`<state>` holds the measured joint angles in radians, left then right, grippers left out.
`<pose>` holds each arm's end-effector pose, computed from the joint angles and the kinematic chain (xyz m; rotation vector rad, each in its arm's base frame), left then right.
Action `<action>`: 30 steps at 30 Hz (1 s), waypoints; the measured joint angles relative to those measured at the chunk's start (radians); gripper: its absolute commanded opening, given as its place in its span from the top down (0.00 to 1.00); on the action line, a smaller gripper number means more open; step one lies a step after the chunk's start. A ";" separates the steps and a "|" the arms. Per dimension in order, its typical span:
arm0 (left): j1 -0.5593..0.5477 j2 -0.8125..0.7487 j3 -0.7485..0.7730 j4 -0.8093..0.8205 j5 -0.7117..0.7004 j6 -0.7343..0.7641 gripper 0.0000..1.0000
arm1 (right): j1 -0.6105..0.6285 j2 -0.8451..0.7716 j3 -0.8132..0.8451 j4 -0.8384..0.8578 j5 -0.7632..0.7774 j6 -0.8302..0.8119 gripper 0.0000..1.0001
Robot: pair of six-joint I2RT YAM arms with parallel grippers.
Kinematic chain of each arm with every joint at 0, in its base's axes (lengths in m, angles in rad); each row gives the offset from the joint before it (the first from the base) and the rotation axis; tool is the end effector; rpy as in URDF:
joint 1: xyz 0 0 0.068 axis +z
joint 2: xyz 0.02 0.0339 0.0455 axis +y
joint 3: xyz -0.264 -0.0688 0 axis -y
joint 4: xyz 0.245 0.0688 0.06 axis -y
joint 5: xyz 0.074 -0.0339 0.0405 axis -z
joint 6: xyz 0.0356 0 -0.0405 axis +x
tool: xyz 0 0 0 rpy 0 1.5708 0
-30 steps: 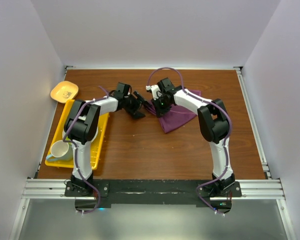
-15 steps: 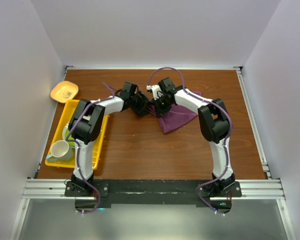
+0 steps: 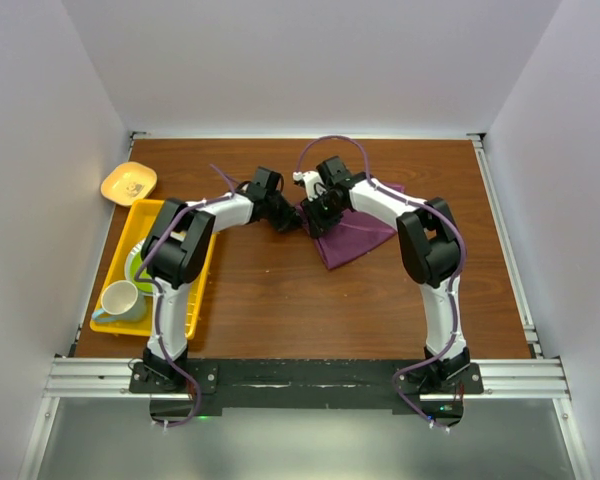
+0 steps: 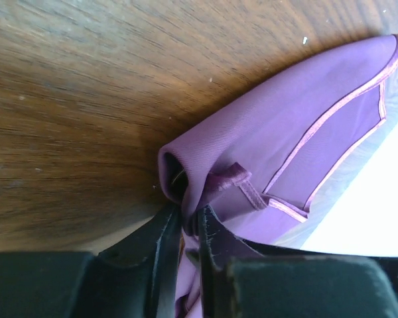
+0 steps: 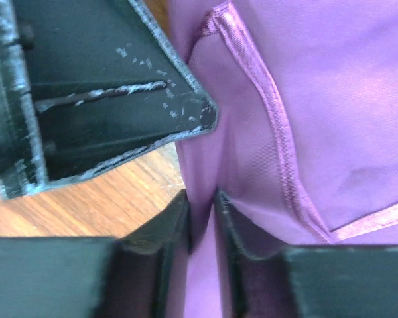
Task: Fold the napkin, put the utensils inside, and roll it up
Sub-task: Roll the napkin with the utensil
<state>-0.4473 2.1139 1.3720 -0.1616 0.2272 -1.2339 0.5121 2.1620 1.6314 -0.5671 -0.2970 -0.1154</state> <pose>0.3976 -0.1996 0.1328 -0.9418 2.5502 -0.9082 0.3942 0.2335 0.1643 -0.9222 2.5280 0.5222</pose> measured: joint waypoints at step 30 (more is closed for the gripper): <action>0.027 0.004 0.042 -0.175 0.092 0.022 0.94 | 0.185 -0.143 -0.241 0.210 0.364 0.066 0.57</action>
<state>-0.4198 2.1178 1.4143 -0.3363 0.3187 -1.2118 0.6971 2.0186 1.3899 -0.3569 0.0669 -0.0498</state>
